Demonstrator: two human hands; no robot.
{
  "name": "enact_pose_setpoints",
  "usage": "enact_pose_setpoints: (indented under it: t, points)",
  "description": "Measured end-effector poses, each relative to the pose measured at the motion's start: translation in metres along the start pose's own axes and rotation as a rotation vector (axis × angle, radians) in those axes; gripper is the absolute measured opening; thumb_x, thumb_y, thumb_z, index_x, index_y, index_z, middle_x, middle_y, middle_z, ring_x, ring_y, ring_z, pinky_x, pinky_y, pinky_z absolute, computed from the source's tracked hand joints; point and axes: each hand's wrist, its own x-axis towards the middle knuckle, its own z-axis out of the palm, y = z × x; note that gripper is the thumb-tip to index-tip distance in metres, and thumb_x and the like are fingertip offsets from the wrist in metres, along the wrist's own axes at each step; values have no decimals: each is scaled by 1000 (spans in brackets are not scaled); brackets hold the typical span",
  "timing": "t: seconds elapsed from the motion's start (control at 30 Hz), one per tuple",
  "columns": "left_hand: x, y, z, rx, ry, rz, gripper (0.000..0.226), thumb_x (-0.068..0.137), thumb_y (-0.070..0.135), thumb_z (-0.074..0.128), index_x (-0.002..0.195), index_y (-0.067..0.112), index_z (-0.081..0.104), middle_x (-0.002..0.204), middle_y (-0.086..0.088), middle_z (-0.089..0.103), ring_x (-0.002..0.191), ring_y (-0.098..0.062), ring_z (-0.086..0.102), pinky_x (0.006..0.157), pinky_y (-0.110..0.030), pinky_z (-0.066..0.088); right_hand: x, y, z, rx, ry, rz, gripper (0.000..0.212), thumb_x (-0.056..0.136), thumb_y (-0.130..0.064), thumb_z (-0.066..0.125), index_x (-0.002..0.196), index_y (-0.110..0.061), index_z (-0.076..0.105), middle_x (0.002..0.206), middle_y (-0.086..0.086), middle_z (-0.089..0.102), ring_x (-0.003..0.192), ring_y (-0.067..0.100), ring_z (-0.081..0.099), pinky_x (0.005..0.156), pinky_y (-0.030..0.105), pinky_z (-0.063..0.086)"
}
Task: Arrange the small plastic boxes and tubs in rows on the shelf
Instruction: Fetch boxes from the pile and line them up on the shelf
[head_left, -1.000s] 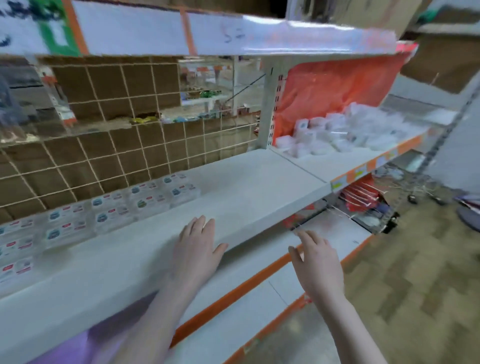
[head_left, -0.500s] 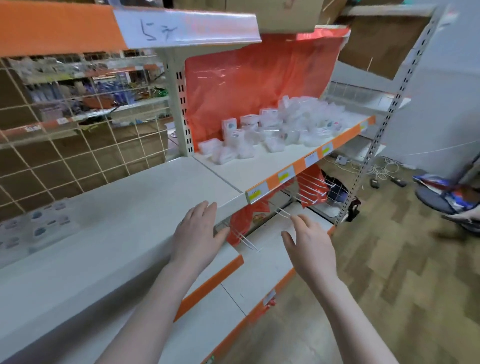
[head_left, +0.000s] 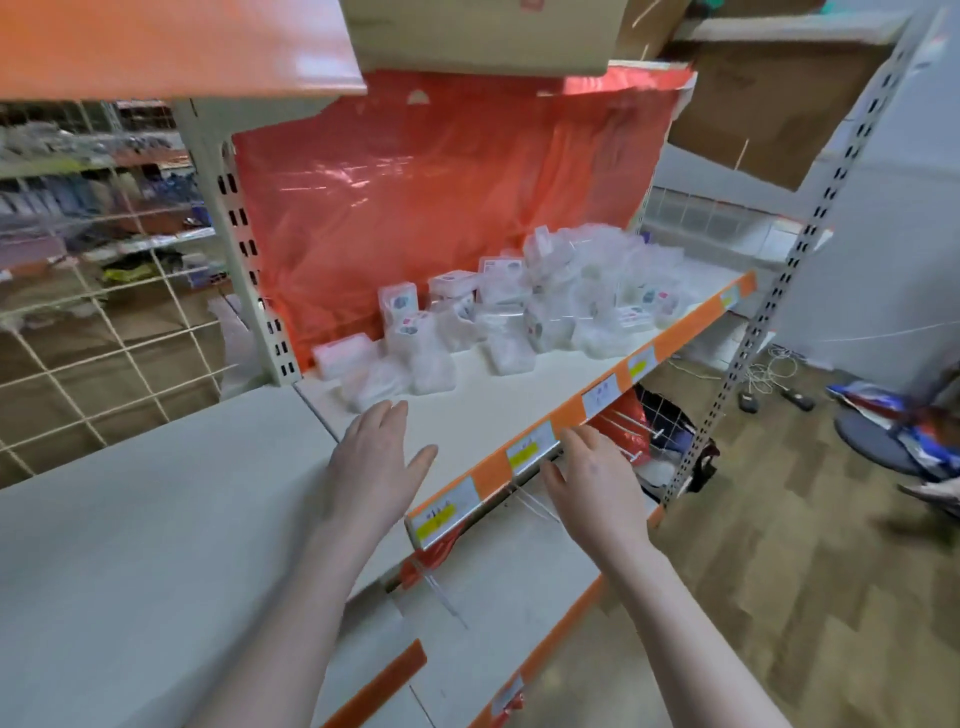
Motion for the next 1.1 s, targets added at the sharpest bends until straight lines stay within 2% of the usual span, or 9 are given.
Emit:
enact_pose_setpoints:
  t: [0.2,0.37,0.57,0.83,0.97,1.1]
  points:
    - [64,10,10,21,25,-25,56,92,41,52,138,11,41,142,-4,41,132,-22,34,102,-30,29,79,15,14,-6,-48,-16,33,92,-25,49,117,-5,56,118,11,56,110,29,50,89,36,38]
    - [93,13,21,23,40,-90,56,92,41,53,138,14,40,141,-1,42,131,-20,35,103,-30,30,129,21,31,16,-74,-107,36,95,-30,47,122,-6,52,120,10,53,112,28,47,90,35,37]
    - [108,27,43,69,63,-139,55,92,42,51,138,13,40,141,-2,42,131,-19,34,102,-25,25,171,26,49,78,-119,-232,34,93,-26,50,118,-4,56,116,12,56,107,31,50,84,38,38]
    - [126,58,79,99,40,-320,63,94,45,47,146,16,28,156,-3,20,143,-16,15,111,-24,10,215,51,65,122,-217,-469,34,91,-24,49,118,-6,55,118,11,55,109,30,50,87,36,39]
    - [129,66,88,151,44,-375,65,95,45,46,148,15,24,157,-3,18,144,-16,12,113,-23,5,225,58,71,171,-222,-561,28,89,-22,54,108,-2,59,108,14,57,103,34,52,86,38,38]
    - [125,72,94,184,52,-395,64,96,44,44,148,14,22,157,-4,17,145,-16,10,114,-23,4,228,65,74,188,-205,-606,26,87,-21,57,104,-2,60,108,15,58,103,34,52,85,39,39]
